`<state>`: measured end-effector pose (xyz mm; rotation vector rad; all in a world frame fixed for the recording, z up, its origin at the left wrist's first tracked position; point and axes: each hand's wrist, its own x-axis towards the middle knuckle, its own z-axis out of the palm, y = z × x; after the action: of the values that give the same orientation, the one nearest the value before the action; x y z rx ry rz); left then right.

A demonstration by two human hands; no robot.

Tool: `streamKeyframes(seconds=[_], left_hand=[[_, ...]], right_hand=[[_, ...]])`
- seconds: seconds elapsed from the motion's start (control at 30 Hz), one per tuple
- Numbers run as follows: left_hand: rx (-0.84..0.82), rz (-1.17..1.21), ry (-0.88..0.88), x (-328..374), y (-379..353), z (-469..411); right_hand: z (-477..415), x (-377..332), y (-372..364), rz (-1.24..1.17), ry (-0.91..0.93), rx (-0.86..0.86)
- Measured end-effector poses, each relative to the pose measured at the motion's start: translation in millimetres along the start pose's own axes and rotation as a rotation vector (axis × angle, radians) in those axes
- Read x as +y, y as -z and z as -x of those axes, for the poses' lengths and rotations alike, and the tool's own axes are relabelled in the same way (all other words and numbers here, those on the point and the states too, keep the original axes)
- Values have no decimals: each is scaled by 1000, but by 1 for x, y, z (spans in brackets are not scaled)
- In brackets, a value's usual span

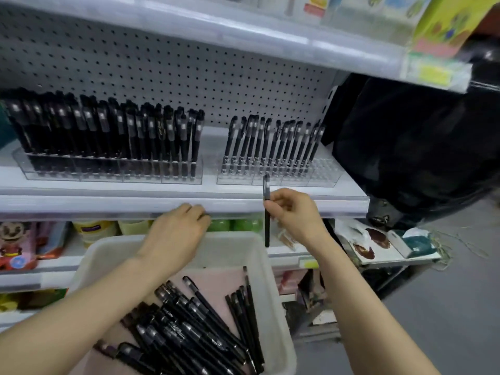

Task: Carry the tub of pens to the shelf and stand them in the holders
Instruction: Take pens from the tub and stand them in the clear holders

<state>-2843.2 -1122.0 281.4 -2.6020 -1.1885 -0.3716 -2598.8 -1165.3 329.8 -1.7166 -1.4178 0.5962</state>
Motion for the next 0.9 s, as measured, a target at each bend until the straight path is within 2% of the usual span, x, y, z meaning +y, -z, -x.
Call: streamKeyframes(seconds=[0.17, 0.37, 0.5, 0.6, 0.73, 0.9], left_hand=[[173, 39, -81, 36, 21, -75], [233, 98, -103, 70, 16, -150], [225, 111, -74, 73, 6, -170], [261, 103, -58, 74, 1, -172], [296, 103, -50, 74, -7, -172], [311, 79, -39, 74, -12, -173]], right_hand=[[-28, 5, 49, -68, 55, 191], [-67, 13, 106, -6, 144, 493], [-94, 15, 125, 24, 189, 622], [-116, 20, 127, 32, 213, 621], [-134, 29, 117, 7, 252, 537], [-137, 47, 102, 89, 234, 446]])
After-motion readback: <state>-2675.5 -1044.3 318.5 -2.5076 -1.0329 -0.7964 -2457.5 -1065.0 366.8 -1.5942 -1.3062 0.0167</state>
